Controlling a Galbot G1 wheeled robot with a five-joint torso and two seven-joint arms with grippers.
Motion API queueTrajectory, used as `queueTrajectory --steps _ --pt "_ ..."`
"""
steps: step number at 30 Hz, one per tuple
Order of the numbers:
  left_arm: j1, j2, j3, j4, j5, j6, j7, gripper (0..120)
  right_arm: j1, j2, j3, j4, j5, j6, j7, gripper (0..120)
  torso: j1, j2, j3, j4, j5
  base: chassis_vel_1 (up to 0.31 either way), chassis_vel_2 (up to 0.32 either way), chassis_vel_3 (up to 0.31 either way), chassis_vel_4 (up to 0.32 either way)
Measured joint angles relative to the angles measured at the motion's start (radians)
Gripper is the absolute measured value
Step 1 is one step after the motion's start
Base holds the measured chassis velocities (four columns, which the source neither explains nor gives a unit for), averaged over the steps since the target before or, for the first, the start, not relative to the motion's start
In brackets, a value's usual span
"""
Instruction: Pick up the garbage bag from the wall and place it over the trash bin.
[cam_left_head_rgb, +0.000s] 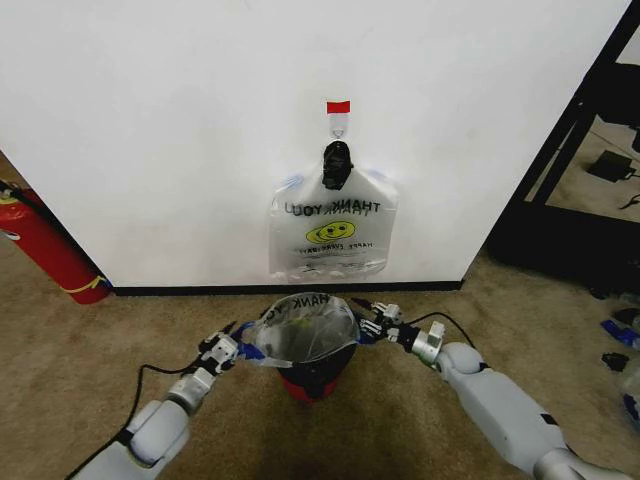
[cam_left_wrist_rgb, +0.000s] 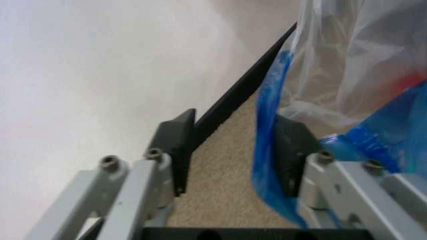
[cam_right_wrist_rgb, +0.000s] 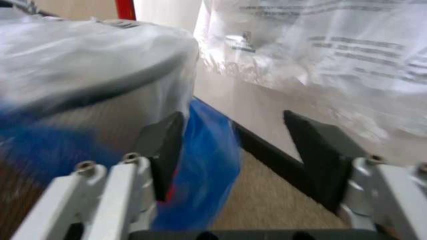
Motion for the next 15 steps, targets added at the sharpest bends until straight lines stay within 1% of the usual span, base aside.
queueTrajectory --steps 2,3,4,5,7,8,9,10,12,15 --pt "0.012 0.006 -0.004 -0.008 0.000 -0.014 0.002 51 -0.019 -0.018 0.017 0.017 0.000 -0.005 -0.023 70 0.000 0.000 0.000 0.0001 -0.0001 0.000 0.000 0.000 0.000" --pt "0.017 0.007 -0.005 -0.010 -0.002 -0.037 0.005 56 -0.033 -0.031 0.028 0.028 0.001 -0.008 -0.044 75 0.000 0.000 0.000 -0.0001 -0.0002 0.000 0.000 0.000 0.000" --pt "0.019 0.005 -0.005 -0.009 -0.003 -0.048 0.006 59 -0.040 -0.036 0.033 0.035 0.001 -0.009 -0.054 77 0.000 0.000 0.000 -0.0002 -0.0002 0.000 0.000 0.000 0.000" --pt "0.022 -0.002 -0.004 -0.009 -0.003 -0.071 0.010 65 -0.055 -0.048 0.040 0.051 0.002 -0.011 -0.075 83 0.000 0.000 0.000 -0.0003 -0.0001 0.000 0.000 0.000 0.000" --pt "0.024 -0.009 -0.003 -0.006 -0.003 -0.091 0.017 73 -0.077 -0.064 0.047 0.078 0.005 -0.014 -0.099 91 0.000 0.000 0.000 0.0000 -0.0002 0.000 0.000 0.000 0.000" --pt "0.024 -0.009 -0.003 -0.006 -0.003 -0.091 0.017 73 -0.077 -0.064 0.047 0.078 0.005 -0.014 -0.099 91 0.000 0.000 0.000 0.0000 -0.0002 0.000 0.000 0.000 0.000" --pt "0.024 -0.011 -0.003 -0.001 -0.005 -0.101 0.022 77 -0.087 -0.071 0.049 0.092 0.007 -0.015 -0.106 93 0.000 0.000 0.000 0.0000 -0.0003 0.000 0.000 0.000 0.000" --pt "0.023 -0.015 -0.003 0.012 -0.011 -0.129 0.033 79 -0.101 -0.081 0.052 0.110 0.010 -0.016 -0.117 97 0.000 0.000 0.000 0.0000 -0.0001 0.000 0.000 0.000 0.000" --pt "0.015 -0.024 -0.005 0.041 -0.038 -0.184 0.050 90 -0.128 -0.098 0.058 0.149 0.016 -0.018 -0.135 100 0.000 0.000 0.000 -0.0002 -0.0003 0.000 0.000 0.000 0.000" --pt "0.002 -0.047 -0.014 0.081 -0.144 -0.274 0.067 99 -0.168 -0.119 0.067 0.213 0.026 -0.018 -0.173 100 0.000 0.000 0.000 -0.0001 -0.0004 0.000 0.000 0.000 0.000"
